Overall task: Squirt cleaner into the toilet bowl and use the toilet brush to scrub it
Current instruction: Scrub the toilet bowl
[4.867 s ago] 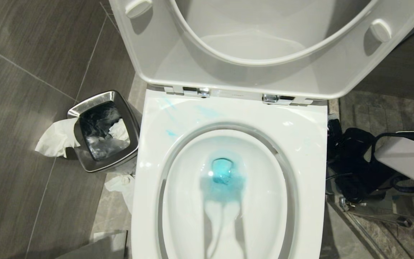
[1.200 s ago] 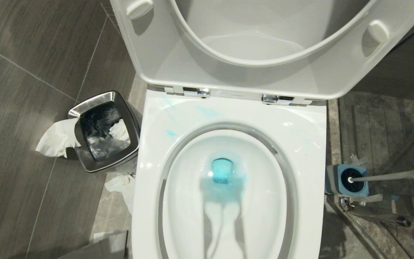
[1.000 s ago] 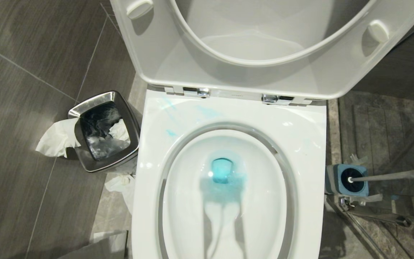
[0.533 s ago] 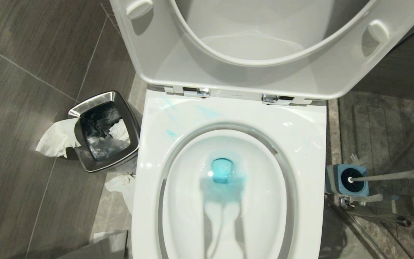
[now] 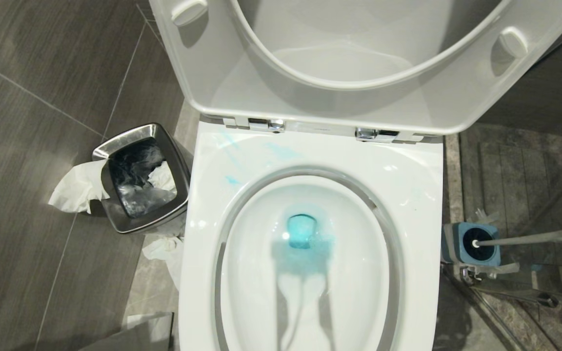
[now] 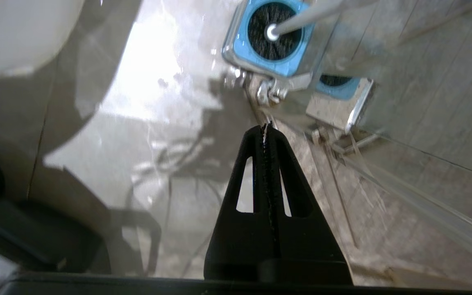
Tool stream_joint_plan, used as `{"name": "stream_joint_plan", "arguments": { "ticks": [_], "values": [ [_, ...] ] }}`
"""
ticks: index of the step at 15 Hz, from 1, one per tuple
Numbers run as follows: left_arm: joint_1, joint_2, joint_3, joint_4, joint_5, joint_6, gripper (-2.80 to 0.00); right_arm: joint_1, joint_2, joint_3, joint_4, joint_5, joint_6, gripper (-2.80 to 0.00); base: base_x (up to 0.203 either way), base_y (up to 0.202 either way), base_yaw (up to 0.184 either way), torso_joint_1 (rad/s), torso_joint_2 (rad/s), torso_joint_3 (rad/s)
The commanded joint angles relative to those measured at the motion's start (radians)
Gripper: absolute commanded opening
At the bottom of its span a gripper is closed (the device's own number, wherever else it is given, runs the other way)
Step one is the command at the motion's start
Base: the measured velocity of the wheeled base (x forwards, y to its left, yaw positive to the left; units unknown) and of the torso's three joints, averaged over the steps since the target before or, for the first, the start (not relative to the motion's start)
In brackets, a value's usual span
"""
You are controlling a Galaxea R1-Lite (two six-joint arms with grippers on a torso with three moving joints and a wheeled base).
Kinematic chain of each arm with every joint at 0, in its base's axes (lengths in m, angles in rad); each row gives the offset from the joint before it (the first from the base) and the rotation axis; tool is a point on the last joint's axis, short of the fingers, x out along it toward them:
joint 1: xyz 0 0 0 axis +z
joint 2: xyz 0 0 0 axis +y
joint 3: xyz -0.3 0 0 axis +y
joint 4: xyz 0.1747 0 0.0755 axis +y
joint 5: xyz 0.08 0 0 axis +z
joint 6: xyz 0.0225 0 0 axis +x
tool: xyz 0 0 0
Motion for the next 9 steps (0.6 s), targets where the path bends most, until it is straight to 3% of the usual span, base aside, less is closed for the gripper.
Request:
{"name": "stream_joint_plan", "arguments": {
  "ticks": [1, 5, 9],
  "values": [
    [0.0, 0.002, 0.003, 0.0, 0.0, 0.0, -2.8, 0.017, 0.026, 0.037, -0.041, 0.002, 0.035, -2.8, 0.0, 0.0, 0.0, 0.0, 0.0, 0.0],
    [0.0, 0.002, 0.002, 0.0, 0.0, 0.0, -2.8, 0.02, 0.03, 0.038, -0.041, -0.007, 0.128, -2.8, 0.0, 0.0, 0.0, 0.0, 0.0, 0.0],
    [0.0, 0.002, 0.003, 0.0, 0.0, 0.0, -2.8, 0.023, 0.028, 0.056, -0.042, -0.01, 0.162, -2.8, 0.0, 0.0, 0.0, 0.0, 0.0, 0.0]
  ]
}}
